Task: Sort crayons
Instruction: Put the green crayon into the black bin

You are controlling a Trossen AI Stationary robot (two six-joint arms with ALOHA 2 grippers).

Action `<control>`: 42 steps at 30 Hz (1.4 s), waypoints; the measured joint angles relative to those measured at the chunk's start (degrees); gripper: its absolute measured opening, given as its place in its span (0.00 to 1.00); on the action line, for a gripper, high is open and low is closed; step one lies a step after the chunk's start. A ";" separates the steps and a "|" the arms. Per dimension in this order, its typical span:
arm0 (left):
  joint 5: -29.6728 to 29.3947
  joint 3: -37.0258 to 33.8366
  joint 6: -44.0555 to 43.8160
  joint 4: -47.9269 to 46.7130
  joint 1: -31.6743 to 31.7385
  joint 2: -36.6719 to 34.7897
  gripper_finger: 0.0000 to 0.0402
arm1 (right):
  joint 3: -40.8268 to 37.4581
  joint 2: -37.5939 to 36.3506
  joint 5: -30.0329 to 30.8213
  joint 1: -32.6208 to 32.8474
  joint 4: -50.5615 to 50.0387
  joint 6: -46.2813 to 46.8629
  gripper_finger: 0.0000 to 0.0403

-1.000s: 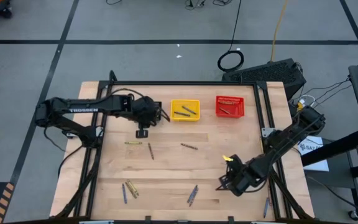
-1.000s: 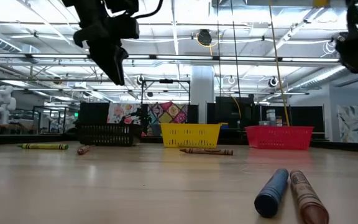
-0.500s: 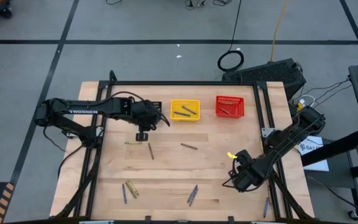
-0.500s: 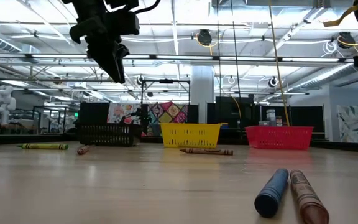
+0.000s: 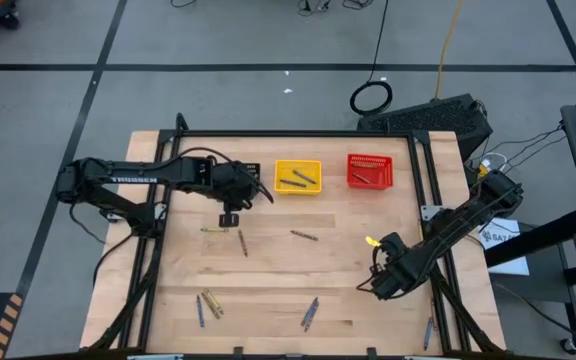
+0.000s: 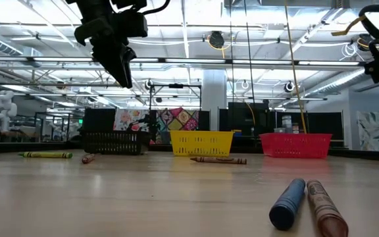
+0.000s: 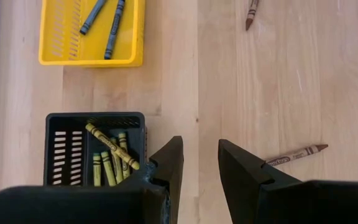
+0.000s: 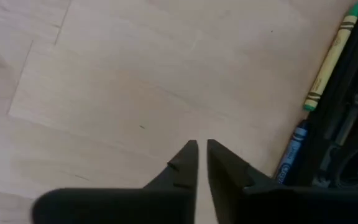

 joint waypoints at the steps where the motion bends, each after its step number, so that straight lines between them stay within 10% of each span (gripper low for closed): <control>1: 0.00 0.00 0.00 0.02 0.00 0.00 0.25 | 0.00 0.00 0.00 0.00 -0.20 -0.52 0.02; 15: 0.00 0.00 0.02 0.00 0.00 0.00 0.25 | -0.46 0.00 -0.39 -0.03 -7.90 -1.60 0.00; 42: 0.00 0.00 0.01 1.03 0.00 0.00 0.25 | -11.81 0.02 -0.15 -19.21 -7.07 -54.83 0.00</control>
